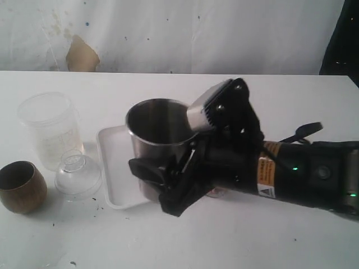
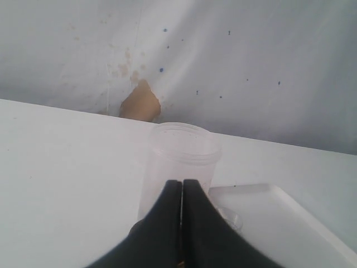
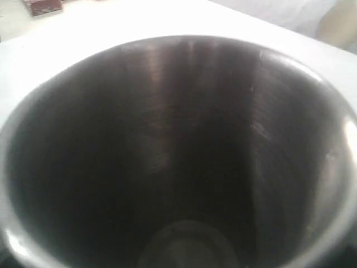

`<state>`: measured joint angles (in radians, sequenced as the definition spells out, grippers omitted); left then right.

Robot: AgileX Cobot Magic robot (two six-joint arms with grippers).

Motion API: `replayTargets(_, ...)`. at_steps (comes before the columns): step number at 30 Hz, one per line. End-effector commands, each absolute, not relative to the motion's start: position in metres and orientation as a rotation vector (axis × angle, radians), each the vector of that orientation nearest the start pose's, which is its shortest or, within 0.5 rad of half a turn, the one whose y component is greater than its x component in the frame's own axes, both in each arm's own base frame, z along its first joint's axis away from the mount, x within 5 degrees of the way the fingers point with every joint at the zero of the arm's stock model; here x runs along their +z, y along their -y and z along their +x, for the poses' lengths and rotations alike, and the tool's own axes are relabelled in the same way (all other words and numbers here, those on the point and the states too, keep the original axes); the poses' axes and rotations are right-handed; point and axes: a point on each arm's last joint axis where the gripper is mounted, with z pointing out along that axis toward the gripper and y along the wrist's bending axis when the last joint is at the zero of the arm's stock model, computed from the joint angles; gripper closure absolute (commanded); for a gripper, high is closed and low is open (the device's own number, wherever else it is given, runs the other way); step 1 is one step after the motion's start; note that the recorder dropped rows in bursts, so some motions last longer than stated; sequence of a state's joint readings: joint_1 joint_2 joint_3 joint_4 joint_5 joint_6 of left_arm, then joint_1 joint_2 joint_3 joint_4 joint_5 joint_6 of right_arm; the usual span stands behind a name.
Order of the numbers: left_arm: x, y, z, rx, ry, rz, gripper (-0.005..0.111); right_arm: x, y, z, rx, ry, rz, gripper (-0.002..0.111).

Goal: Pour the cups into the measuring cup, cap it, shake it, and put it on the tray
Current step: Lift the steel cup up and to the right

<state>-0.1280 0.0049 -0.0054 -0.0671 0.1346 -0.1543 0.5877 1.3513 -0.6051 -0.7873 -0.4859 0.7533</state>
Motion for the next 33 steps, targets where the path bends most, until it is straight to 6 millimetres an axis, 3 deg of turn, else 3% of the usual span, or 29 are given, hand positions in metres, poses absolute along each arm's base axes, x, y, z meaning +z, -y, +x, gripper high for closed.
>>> replayTargets(1, 0.202, 0.008, 0.056, -0.284, -1.610, -0.068, 0.106, 0.272, -0.157, 0.197, 0.654, -1.765, -0.674, 0.108)
replayTargets(9, 0.202, 0.008, 0.056, -0.284, -1.610, -0.068, 0.106, 0.313, -0.138, 0.184, 0.507, -1.767, -0.562, 0.108)
replayTargets(16, 0.202, 0.008, 0.056, -0.284, -1.610, -0.068, 0.106, 0.331, -0.125, 0.196, 0.136, -1.931, -0.517, 0.108)
replayTargets(24, 0.202, 0.008, 0.056, -0.284, -1.610, -0.068, 0.106, 0.318, -0.107, 0.212, -0.314, -2.043, -0.531, 0.108)
replayTargets(33, 0.202, 0.008, 0.056, -0.284, -1.610, -0.068, 0.106, 0.297, -0.109, 0.231, -0.558, -2.069, -0.619, 0.108)
